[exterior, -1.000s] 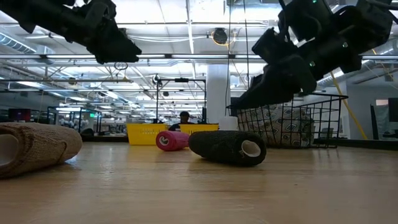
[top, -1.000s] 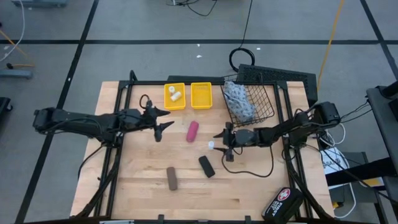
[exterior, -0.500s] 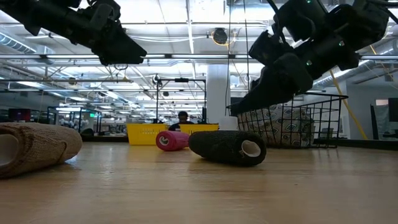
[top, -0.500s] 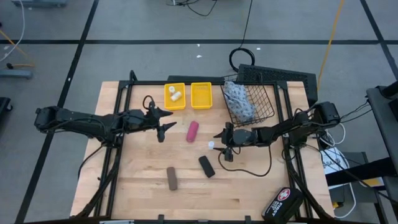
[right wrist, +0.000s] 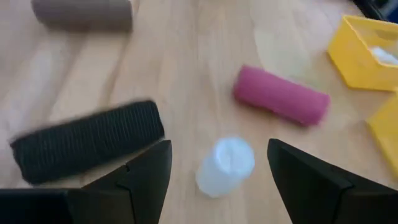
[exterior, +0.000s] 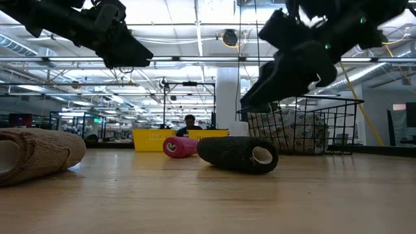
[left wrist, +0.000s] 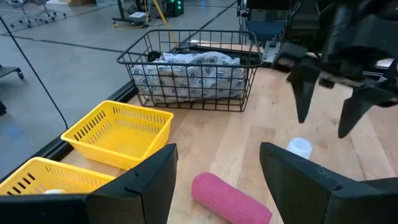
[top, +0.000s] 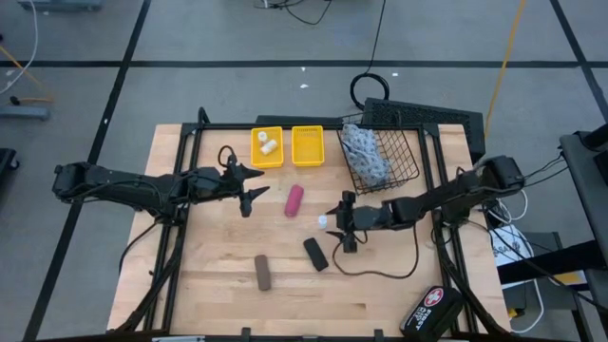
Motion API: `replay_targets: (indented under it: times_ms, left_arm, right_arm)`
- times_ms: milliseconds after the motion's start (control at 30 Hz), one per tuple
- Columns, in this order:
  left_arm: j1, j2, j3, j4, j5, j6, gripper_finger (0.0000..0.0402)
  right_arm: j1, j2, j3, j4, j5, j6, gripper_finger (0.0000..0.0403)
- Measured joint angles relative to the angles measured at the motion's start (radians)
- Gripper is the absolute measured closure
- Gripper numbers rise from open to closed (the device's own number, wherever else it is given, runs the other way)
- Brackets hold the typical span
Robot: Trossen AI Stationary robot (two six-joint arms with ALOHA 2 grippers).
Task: Pick & Place Medicine items
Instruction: Put the pill bottle into the left yellow basket
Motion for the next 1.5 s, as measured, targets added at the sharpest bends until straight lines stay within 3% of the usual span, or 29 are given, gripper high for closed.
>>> replay_targets:
  times_ms: [133, 267, 400, 500, 633, 800, 1033, 1500]
  left_arm:
    - [0.000, 0.000, 0.000, -0.002, 0.000, 0.001, 0.0163]
    - [0.000, 0.000, -0.001, -0.005, 0.017, 0.001, 0.0163]
    - [0.000, 0.000, -0.001, -0.005, 0.019, 0.007, 0.0163]
    - [0.000, 0.000, -0.001, -0.004, 0.019, 0.008, 0.0163]
    - [0.000, 0.000, -0.001, -0.004, 0.019, 0.004, 0.0163]
    - [0.000, 0.000, -0.001, -0.004, 0.019, 0.003, 0.0163]
    - [-0.002, 0.000, -0.001, -0.003, 0.018, 0.001, 0.0163]
    - [-0.002, 0.000, -0.001, 0.000, 0.018, -0.003, 0.0163]
  right_arm:
    - [0.069, -0.029, 0.104, -0.291, 0.122, 0.042, 0.0149]
    - [0.134, -0.029, 0.136, -0.549, 0.103, 0.255, 0.0149]
    - [0.176, -0.029, 0.083, -0.618, 0.064, 0.458, 0.0149]
    - [0.194, -0.027, -0.013, -0.510, 0.062, 0.565, 0.0149]
    - [0.209, -0.013, -0.163, -0.185, 0.063, 0.654, 0.0149]
    - [0.216, 0.037, -0.277, 0.099, 0.179, 0.663, 0.0149]
    - [0.185, 0.196, -0.275, 0.332, 0.275, 0.549, 0.0149]
    - [0.057, 0.417, -0.207, 0.698, 0.265, 0.328, 0.0149]
